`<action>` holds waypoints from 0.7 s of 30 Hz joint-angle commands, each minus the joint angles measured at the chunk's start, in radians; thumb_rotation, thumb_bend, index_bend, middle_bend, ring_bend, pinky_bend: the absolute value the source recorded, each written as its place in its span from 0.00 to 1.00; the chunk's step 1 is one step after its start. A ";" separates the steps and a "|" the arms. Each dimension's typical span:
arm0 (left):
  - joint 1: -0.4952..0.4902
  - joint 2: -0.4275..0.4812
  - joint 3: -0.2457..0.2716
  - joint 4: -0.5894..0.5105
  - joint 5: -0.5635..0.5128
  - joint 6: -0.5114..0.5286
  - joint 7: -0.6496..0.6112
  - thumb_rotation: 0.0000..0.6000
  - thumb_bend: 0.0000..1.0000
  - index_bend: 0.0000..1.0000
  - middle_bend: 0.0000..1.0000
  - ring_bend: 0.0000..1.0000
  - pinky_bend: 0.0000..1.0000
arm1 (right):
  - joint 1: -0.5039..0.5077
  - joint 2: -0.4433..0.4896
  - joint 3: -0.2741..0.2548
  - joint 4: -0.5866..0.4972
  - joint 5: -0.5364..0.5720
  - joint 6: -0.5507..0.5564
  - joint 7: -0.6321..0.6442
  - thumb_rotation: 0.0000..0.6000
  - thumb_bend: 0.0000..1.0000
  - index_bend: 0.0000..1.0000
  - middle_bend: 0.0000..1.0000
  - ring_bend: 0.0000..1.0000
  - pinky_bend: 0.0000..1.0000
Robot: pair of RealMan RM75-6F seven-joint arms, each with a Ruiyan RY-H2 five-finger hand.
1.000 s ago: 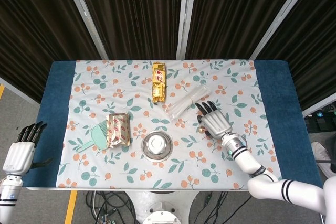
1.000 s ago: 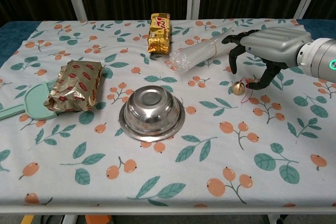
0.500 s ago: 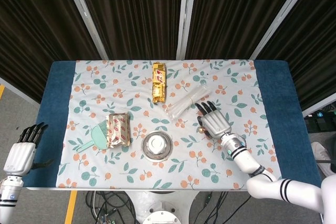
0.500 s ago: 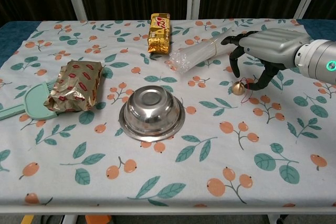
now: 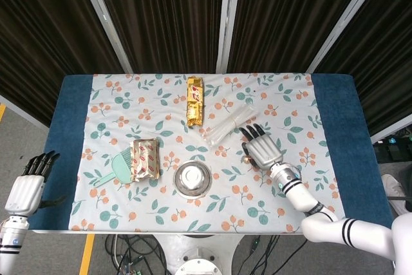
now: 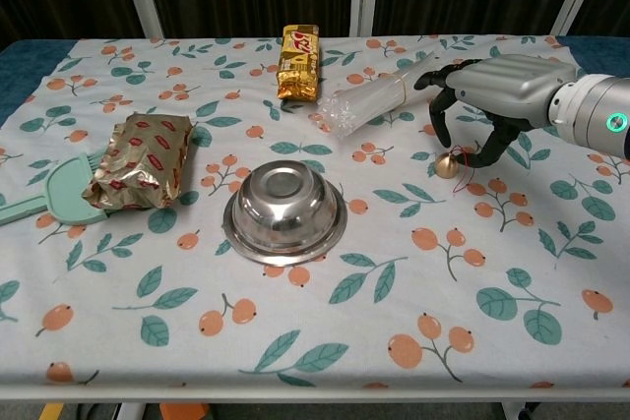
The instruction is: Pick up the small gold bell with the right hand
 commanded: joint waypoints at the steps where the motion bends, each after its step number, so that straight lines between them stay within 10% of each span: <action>1: 0.000 0.000 0.000 0.001 0.000 0.000 -0.001 1.00 0.02 0.05 0.02 0.00 0.07 | 0.001 -0.001 -0.001 0.002 0.002 -0.001 -0.001 1.00 0.25 0.53 0.09 0.00 0.00; 21: 0.002 -0.003 0.005 0.011 0.002 -0.004 -0.010 1.00 0.02 0.05 0.02 0.00 0.07 | 0.014 -0.007 -0.006 0.007 0.025 -0.006 -0.007 1.00 0.29 0.59 0.11 0.00 0.00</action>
